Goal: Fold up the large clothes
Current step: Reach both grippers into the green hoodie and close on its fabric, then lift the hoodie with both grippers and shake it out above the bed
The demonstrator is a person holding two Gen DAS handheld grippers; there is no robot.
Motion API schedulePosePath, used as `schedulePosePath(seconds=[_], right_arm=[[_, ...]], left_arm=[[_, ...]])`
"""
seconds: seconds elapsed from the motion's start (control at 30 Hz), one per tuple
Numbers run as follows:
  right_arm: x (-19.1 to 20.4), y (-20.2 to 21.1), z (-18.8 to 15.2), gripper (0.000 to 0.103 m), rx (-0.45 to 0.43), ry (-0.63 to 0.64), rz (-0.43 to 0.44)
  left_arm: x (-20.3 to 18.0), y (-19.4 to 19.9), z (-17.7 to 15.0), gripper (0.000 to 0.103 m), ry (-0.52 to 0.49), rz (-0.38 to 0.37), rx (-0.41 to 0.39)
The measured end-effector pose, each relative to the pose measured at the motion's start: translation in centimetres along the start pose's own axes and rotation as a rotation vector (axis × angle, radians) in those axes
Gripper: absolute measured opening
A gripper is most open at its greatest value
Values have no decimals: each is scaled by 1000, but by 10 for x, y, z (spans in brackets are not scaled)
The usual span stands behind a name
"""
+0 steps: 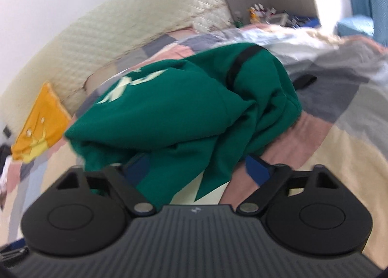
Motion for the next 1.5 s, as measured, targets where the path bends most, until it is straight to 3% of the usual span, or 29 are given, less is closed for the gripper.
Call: schedulePosePath(seconds=[0.1,0.3,0.57,0.63,0.7,0.83,0.97,1.07,1.23,1.43,1.5], right_arm=[[-3,-15,0,79,16,-18,25],[-17,-52,10,79,4,3,-113],[-21,-89,10,79,6,-48,-117],[-23,-92,14,79,11,-102,-75],[-27,-95,17,77,41,-194,-26],[-27,-99,21,63,60,-260,30],[-19,-91,28,30,53,-257,49],[-14,-77,35,19,50,-262,95],[-20,-58,39,15,46,-244,148],[-13,-32,35,10,11,-152,131],[-8,-16,38,7,-43,-120,149]], left_arm=[[-2,-27,15,102,44,-23,-12],[-9,-83,37,102,1,-12,-8],[-26,-146,55,101,-216,71,7],[-30,-156,61,96,-268,106,-8],[-30,-161,68,89,-259,110,-25],[-31,-168,79,67,-238,110,-44],[-29,-161,84,45,-187,77,-50],[-16,-148,94,26,-131,92,-78],[13,-116,113,7,-15,112,-117],[35,-50,126,6,51,139,-187],[43,-26,129,6,63,139,-205]])
Point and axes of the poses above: each gripper's, at about its wrist camera, not at the fingertips, and y roughly against the way its jaws point, x to its left, z to its top, the point moved 10 cm from there along -y, roughly the way its jaws point, and after that the axes turned 10 degrees about x, right-handed, at the moved point
